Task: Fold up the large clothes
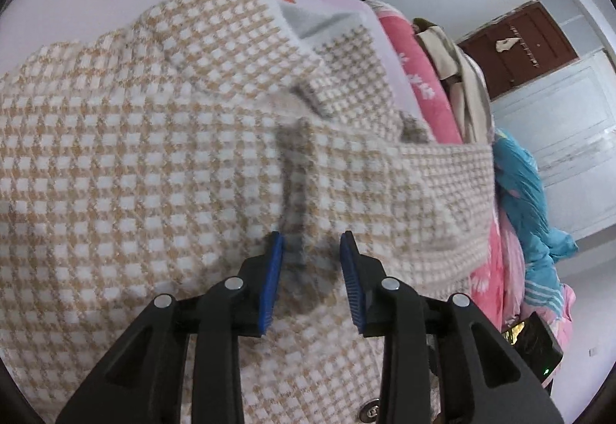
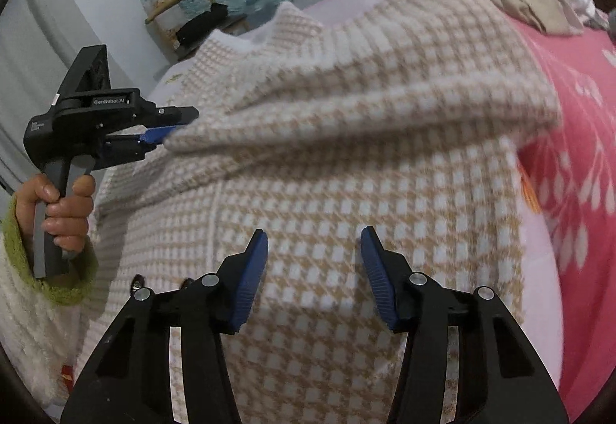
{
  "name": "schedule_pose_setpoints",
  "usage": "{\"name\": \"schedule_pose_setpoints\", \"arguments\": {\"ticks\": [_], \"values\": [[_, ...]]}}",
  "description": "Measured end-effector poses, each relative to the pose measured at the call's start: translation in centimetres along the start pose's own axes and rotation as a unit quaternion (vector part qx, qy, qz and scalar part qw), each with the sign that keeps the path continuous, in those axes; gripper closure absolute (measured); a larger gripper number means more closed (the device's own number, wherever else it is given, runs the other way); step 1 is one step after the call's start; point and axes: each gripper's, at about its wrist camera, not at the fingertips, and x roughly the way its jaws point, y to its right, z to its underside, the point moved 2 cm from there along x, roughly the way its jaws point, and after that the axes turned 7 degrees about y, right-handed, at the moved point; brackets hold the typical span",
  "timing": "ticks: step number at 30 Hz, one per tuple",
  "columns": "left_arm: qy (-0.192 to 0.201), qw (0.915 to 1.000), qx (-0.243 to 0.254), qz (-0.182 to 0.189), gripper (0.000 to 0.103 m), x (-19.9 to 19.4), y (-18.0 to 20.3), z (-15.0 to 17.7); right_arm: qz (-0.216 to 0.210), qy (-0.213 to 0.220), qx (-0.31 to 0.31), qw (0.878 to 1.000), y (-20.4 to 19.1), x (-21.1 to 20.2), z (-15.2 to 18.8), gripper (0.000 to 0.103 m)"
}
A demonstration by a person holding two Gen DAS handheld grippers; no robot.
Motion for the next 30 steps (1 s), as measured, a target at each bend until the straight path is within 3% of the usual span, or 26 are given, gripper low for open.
{"name": "schedule_pose_setpoints", "arguments": {"ticks": [6, 9, 13, 18, 23, 30], "values": [[0.005, 0.9996, 0.009, -0.025, 0.073, 0.7, 1.0, 0.1, -0.006, 0.012, 0.012, 1.0, 0.5, -0.2, 0.6, 0.055], [0.016, 0.9984, 0.035, -0.041, 0.091, 0.6, 2.2, 0.0, 0.0, 0.014, 0.002, 1.0, 0.4, -0.6, 0.8, 0.055], [0.069, 0.9895, 0.115, -0.054, 0.093, -2.2, 5.7, -0.6, 0.007, 0.012, -0.013, 1.0, 0.2, -0.1, 1.1, 0.055], [0.154, 0.9755, 0.149, -0.051, 0.093, -8.6, 7.2, -2.8, 0.009, 0.008, -0.021, 1.0, 0.1, 0.0, 1.2, 0.055], [0.199, 0.9655, 0.137, -0.098, 0.093, -14.1, 3.4, -4.0, 0.015, 0.007, -0.036, 0.999, -0.8, 0.4, 1.2, 0.052], [0.146, 0.9731, 0.068, -0.164, 0.099, -13.1, -7.0, -0.3, 0.032, 0.003, -0.066, 0.997, -2.2, 0.8, 1.5, 0.047]]}}
